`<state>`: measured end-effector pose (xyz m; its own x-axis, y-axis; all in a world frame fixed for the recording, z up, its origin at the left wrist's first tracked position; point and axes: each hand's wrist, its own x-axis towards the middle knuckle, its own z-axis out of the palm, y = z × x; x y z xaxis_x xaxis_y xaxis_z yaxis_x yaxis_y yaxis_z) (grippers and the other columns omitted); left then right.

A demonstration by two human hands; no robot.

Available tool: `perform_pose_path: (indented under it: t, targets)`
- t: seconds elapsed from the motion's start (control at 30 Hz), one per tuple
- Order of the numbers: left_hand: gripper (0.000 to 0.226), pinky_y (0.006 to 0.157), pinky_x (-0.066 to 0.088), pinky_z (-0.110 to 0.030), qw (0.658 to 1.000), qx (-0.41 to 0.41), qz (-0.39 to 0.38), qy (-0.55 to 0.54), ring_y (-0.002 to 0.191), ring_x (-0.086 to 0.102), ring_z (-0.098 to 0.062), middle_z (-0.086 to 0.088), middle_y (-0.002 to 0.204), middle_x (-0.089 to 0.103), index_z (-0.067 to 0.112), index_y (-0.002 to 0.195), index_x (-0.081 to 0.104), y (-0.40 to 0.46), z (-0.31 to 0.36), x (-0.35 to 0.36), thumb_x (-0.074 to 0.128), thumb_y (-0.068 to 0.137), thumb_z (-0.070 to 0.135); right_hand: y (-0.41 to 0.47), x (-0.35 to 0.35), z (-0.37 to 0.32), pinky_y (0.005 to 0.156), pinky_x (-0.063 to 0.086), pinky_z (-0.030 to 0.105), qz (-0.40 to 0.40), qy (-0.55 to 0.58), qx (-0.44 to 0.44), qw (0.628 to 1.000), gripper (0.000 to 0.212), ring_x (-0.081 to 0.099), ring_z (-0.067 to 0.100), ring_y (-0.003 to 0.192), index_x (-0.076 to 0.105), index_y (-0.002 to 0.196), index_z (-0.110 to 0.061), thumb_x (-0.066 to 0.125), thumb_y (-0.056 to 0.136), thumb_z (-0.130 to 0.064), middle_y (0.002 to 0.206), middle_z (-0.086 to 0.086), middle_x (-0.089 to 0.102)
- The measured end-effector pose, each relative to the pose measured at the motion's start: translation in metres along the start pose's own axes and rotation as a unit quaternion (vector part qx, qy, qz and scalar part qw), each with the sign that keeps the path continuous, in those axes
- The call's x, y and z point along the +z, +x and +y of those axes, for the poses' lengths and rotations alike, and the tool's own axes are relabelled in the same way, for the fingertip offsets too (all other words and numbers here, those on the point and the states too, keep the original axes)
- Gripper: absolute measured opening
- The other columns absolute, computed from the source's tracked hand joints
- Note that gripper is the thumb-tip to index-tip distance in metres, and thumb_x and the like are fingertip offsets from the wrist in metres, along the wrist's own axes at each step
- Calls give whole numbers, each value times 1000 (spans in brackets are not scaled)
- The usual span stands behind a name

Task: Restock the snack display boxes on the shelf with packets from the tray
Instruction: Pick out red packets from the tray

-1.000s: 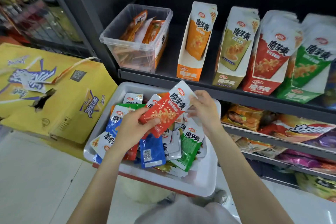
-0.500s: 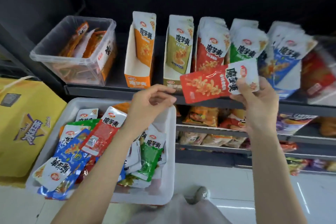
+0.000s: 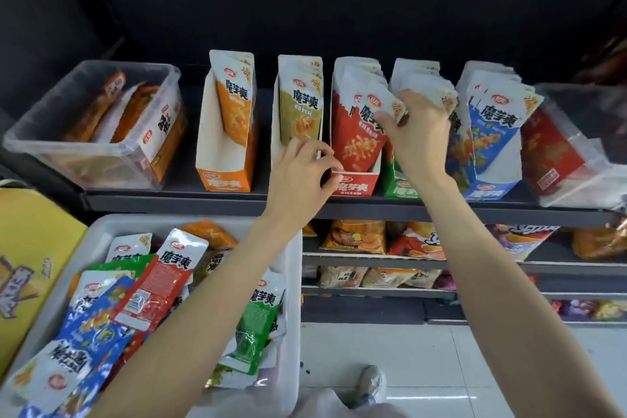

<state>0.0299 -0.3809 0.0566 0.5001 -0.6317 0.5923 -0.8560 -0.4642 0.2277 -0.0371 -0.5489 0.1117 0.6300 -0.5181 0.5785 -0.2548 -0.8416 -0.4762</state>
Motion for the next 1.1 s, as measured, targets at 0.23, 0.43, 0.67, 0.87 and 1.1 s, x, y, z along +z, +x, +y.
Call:
perform_pose_path:
  t: [0.23,0.43,0.67,0.87,1.1]
  targets:
    - [6,76,47,-34,1000,-9,-21,-20,97,55,-23,0,99,64,19,84,73,1,0,-1,73,79,23,-4,16,3,60,32,25,-17,-34,53,998,43,64,22,79,46,112,-10,65,88,-39,96,4,66]
    - [22,84,46,-30,998,-26,-5,-64,104,53,-19,0,107,64,19,103,70,-6,-3,-6,61,87,30,-22,7,-3,53,28,10,42,21,51,998,39,51,7,73,49,114,-6,64,89,-33,102,5,61]
    - [21,83,43,-24,969,-117,143,-164,92,57,-12,2,98,65,9,107,66,-79,-22,-45,56,90,17,-112,-1,-59,61,39,8,-75,183,3,980,10,53,0,70,63,101,-14,61,90,-14,87,-11,60]
    - [32,83,39,-30,963,-268,-31,3,97,54,-27,-6,105,64,14,110,64,-182,-92,-78,60,83,29,-156,65,-99,80,52,35,-319,197,-89,923,17,61,14,90,66,103,-14,59,88,-13,99,0,66]
    - [81,91,42,-43,920,-323,-201,90,109,50,-33,-12,123,56,13,131,51,-228,-125,-95,62,71,65,-179,148,-148,110,33,37,-446,65,-221,865,74,28,24,138,43,141,-19,54,76,14,149,4,35]
